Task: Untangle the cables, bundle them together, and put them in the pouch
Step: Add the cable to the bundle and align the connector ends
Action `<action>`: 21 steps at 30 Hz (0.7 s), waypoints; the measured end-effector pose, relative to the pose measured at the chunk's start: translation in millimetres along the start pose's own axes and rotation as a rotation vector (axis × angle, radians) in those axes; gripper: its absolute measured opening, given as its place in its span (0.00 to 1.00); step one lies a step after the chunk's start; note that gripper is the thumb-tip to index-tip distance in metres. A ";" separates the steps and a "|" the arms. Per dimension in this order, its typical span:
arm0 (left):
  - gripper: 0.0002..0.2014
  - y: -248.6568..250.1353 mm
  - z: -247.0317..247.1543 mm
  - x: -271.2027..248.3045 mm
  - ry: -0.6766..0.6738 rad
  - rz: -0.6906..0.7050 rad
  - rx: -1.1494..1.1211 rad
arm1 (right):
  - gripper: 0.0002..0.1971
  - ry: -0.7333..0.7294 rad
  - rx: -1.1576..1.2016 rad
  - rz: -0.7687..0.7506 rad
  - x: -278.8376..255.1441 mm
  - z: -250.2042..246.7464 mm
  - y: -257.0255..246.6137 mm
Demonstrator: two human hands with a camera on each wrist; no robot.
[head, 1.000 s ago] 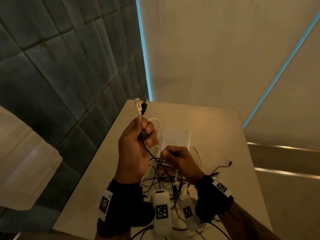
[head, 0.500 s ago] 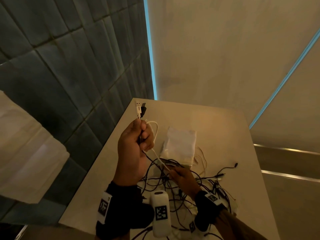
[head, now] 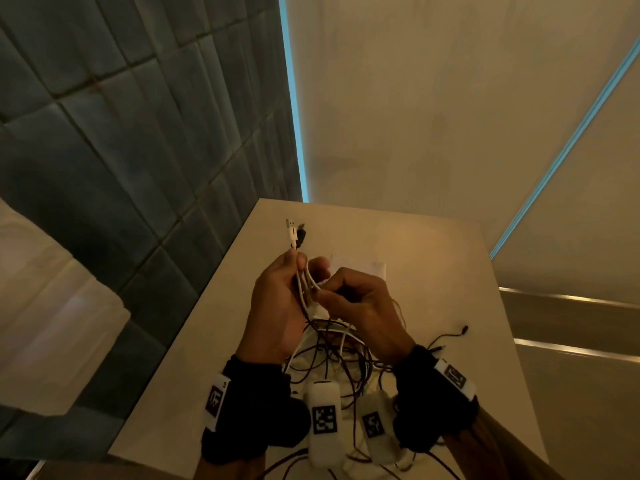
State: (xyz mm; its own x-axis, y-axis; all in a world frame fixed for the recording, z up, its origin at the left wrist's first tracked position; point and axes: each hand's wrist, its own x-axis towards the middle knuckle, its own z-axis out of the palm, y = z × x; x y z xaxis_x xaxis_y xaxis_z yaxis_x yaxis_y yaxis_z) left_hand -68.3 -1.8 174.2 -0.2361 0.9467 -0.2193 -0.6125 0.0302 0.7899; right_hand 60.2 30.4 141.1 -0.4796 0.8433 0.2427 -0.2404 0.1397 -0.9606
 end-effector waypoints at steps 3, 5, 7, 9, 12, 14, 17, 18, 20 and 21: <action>0.17 6.1 6.2 -1.8 -0.095 0.054 -0.092 | 0.06 0.008 0.089 0.068 -2.0 -4.2 11.4; 0.16 7.2 8.1 -2.4 -0.139 0.086 -0.101 | 0.06 -0.003 0.124 0.121 -2.7 -10.3 23.3; 0.15 7.2 7.1 -3.3 -0.173 0.120 -0.090 | 0.07 -0.037 0.123 0.172 -6.0 -15.5 39.1; 0.16 6.7 3.9 -3.9 -0.187 0.158 -0.052 | 0.08 -0.038 0.088 0.229 -11.3 -18.4 58.0; 0.17 6.0 0.0 -4.4 -0.174 0.186 -0.042 | 0.09 0.007 0.034 0.296 -19.9 -22.7 84.4; 0.16 8.0 -2.1 -5.5 -0.164 0.206 -0.046 | 0.10 0.021 -0.006 0.333 -26.5 -25.3 99.6; 0.15 12.2 -4.9 -8.0 -0.163 0.245 -0.053 | 0.13 0.050 -0.088 0.379 -36.9 -25.8 120.3; 0.15 13.7 -5.4 -9.4 -0.162 0.257 -0.053 | 0.13 0.058 -0.098 0.378 -39.2 -24.8 125.0; 0.15 17.5 -6.0 -11.3 -0.155 0.280 -0.045 | 0.12 0.069 -0.094 0.362 -40.6 -22.5 130.5; 0.15 19.5 -6.5 -11.9 -0.155 0.292 -0.047 | 0.12 0.074 -0.096 0.358 -40.2 -21.1 131.6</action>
State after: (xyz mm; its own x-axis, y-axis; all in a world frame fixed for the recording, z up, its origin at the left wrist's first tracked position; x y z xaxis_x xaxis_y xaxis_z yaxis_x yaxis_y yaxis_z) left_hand -82.3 -14.6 188.4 -0.2919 0.9507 0.1051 -0.5707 -0.2613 0.7784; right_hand 65.6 25.8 2.0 -0.4556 0.8824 -0.1174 0.0131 -0.1252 -0.9920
